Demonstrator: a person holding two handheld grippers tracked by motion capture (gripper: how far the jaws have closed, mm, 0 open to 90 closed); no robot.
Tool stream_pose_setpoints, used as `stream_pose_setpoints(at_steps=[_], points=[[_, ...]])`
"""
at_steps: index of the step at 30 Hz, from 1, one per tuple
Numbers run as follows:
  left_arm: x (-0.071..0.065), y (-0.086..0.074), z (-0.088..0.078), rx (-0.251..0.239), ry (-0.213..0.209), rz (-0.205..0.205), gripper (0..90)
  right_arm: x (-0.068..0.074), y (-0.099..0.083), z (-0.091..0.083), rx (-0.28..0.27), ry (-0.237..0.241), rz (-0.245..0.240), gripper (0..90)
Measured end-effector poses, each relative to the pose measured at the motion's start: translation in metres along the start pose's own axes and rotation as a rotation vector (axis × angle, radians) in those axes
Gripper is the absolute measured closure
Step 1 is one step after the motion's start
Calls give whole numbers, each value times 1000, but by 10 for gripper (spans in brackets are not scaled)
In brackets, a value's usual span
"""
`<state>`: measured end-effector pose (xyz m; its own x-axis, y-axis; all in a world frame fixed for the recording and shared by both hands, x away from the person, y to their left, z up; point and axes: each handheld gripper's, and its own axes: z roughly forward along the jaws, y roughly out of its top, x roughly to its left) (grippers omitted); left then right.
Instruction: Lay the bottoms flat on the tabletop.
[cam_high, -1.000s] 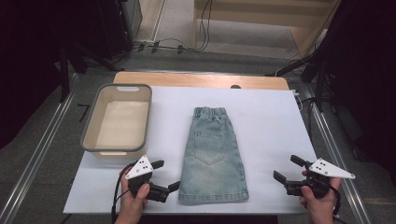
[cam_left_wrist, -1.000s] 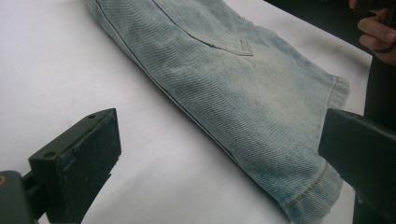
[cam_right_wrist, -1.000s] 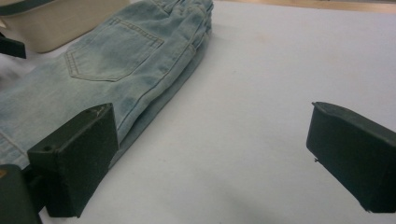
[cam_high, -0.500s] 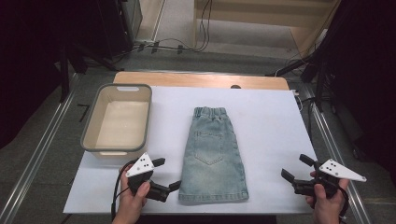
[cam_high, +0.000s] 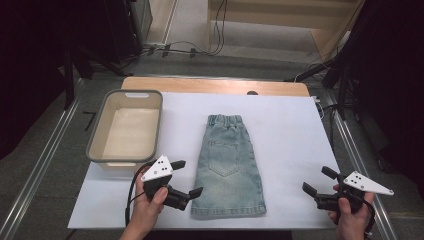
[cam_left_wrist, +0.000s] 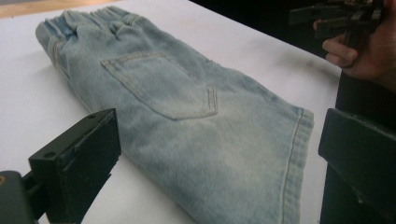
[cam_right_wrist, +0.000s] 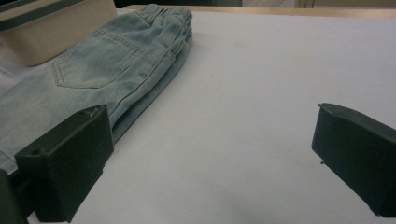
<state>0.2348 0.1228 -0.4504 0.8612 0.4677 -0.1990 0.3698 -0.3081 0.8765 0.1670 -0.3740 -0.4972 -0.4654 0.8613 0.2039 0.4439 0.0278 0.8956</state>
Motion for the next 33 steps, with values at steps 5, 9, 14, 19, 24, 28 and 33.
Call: stream_pose_setpoints(at_steps=[5, 9, 14, 19, 24, 28, 33], points=[[3, 11, 4, -14, -5, -7, 0, 0, -2, 1, 6, 1, -19, 0], [5, 19, 9, -15, -6, 4, 0, -1, -2, 0, -2, -2, -19, 0], [9, 27, 16, -18, -10, 4, 0, -3, -4, -1, -11, 4, -2, 0], [12, 35, 22, -20, -13, 8, 0, -2, -4, -2, -14, 12, -2, 0], [15, 41, 28, -24, -21, 12, 0, -3, -4, -2, -18, 26, -9, 0], [18, 46, 31, -30, -23, 6, 0, -2, -4, -3, -35, 41, -5, 0], [23, 51, 35, -38, -27, 1, 0, 0, -4, -1, -21, 22, -10, 0]])
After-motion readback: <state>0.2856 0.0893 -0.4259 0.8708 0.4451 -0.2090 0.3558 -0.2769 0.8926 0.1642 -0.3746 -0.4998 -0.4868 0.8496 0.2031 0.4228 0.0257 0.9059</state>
